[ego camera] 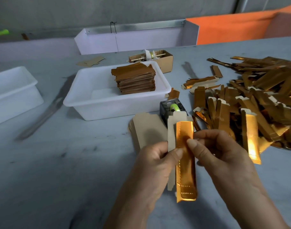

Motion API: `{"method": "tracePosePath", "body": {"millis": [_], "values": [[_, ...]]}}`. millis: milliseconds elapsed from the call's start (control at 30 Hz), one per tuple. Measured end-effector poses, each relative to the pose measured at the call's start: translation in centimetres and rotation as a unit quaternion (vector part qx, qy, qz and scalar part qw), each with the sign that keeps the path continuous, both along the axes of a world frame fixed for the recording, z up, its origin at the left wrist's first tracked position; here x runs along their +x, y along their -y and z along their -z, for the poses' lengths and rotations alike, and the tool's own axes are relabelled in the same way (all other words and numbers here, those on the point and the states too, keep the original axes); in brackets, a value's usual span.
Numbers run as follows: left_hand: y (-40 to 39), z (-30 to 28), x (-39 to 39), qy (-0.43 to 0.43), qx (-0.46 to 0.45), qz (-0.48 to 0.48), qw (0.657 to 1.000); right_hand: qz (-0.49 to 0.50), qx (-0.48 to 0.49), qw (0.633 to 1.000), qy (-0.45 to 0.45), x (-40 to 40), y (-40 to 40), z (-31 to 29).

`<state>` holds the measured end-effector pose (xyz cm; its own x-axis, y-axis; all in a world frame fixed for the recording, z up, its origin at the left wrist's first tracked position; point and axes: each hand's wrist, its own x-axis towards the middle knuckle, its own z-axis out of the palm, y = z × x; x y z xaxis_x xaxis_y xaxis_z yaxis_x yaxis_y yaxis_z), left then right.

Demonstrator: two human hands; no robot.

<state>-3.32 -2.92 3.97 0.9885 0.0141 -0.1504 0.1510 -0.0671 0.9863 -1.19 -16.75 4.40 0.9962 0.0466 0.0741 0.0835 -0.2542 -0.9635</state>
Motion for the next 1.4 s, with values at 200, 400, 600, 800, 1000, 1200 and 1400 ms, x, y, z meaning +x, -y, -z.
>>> {"method": "tracePosePath", "body": {"millis": [200,400,600,800,1000,1200,1400], "values": [[0.2,-0.2,-0.3,-0.027,-0.016,-0.010,0.999,-0.052,0.118,0.984,-0.120,0.2,0.4,0.2],[1.3,0.7,-0.4,0.048,0.038,-0.136,0.989,-0.004,0.078,0.993,-0.083,0.1,-0.1,0.4],[2.7,1.3,-0.8,0.183,0.266,-0.207,0.923,0.024,0.086,0.993,-0.080,0.5,-0.1,1.0],[5.2,0.7,-1.5,0.204,0.563,-0.134,0.790,0.012,0.139,0.986,-0.086,0.5,-0.4,0.5],[5.6,1.2,-1.8,0.190,0.550,-0.109,0.806,0.022,0.129,0.987,-0.096,0.4,-0.3,0.6],[3.6,1.4,-1.0,0.017,0.092,-0.161,0.982,0.031,0.162,0.980,-0.114,0.5,-0.1,0.4],[1.6,1.0,-0.8,-0.096,-0.118,-0.026,0.988,0.040,0.133,0.979,-0.152,0.9,-0.1,0.3]]}}
